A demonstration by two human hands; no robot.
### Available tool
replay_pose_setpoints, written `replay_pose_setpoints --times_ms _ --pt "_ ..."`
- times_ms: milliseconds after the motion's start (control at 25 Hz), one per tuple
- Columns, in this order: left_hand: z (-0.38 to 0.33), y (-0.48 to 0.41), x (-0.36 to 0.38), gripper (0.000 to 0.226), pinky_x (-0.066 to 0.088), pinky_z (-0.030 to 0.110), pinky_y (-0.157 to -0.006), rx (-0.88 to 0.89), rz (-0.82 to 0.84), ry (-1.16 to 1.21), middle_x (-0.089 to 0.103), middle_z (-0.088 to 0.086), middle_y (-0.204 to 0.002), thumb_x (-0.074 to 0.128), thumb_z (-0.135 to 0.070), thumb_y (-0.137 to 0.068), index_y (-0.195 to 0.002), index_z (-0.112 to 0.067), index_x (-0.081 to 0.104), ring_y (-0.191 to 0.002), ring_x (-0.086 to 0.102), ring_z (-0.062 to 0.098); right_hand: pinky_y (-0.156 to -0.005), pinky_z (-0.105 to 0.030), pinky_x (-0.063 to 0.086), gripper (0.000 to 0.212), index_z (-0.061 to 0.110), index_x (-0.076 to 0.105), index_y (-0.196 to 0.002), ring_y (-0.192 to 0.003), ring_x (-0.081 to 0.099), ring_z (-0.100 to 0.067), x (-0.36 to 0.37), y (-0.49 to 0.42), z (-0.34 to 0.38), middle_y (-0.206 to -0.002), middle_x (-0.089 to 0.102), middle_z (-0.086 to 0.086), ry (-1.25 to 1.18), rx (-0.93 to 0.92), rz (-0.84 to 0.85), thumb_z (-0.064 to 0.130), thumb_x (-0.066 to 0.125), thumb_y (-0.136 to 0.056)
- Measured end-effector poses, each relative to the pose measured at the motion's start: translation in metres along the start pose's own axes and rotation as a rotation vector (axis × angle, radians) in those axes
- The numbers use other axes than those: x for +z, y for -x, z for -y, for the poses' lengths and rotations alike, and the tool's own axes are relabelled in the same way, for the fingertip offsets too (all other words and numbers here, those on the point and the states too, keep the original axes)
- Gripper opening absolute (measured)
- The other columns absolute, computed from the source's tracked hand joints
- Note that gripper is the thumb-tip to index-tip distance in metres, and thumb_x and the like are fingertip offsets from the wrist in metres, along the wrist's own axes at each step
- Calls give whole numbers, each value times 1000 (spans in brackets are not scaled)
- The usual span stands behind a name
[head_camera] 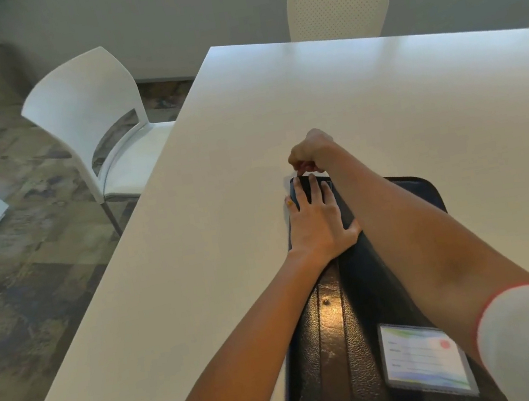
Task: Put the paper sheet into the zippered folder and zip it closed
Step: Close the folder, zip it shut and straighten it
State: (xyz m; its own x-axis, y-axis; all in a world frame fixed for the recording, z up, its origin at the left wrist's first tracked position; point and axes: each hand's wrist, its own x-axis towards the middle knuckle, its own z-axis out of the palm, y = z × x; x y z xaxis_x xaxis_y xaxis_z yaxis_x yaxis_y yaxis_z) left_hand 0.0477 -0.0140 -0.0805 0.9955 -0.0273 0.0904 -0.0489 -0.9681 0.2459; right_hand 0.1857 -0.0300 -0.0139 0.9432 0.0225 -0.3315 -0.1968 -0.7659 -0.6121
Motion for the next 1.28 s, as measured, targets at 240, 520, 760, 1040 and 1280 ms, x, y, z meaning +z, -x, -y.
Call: replay_pose_setpoints --times_ms 240,520,760,1040,1280 --pt "-1 0 4 98 14 60 -116 -10 -5 -43 11 18 -160 33 -74 -83 -151 -6 18 -146 -1 42 -73 -33 56 12 2 72 -86 -80 68 -22 -10 6 -32 -84 72 -11 22 -124 -50 10 65 -80" --pt "-3 3 0 104 11 61 -114 -41 53 -39 7 15 -161 21 -83 -80 -153 -8 13 -147 -4 39 -94 -47 46 26 12 70 -107 -111 58 -30 -36 67 -120 -110 71 -9 330 -416 -289 11 51 -89" --pt "-8 13 -20 96 13 57 -115 -89 157 -110 -2 16 -161 17 -80 -84 -154 -15 6 -148 -4 35 -101 -46 37 29 20 66 -119 -126 45 -28 -47 127 -184 -131 61 -4 405 -383 -360 23 51 -93" --pt "21 60 -37 88 30 53 -107 -141 176 -160 35 18 -151 28 -76 -86 -152 -18 19 -137 35 36 -86 -39 48 32 19 68 -112 -105 57 -35 -53 194 -237 -107 65 -15 252 -176 -468 37 64 -86" --pt "33 87 -58 69 40 45 -95 -142 189 -176 56 10 -127 42 -71 -86 -127 -16 54 -117 52 29 -87 -40 50 43 15 65 -117 -100 64 -32 -49 222 -245 -107 72 -11 -11 6 -449 36 72 -81"
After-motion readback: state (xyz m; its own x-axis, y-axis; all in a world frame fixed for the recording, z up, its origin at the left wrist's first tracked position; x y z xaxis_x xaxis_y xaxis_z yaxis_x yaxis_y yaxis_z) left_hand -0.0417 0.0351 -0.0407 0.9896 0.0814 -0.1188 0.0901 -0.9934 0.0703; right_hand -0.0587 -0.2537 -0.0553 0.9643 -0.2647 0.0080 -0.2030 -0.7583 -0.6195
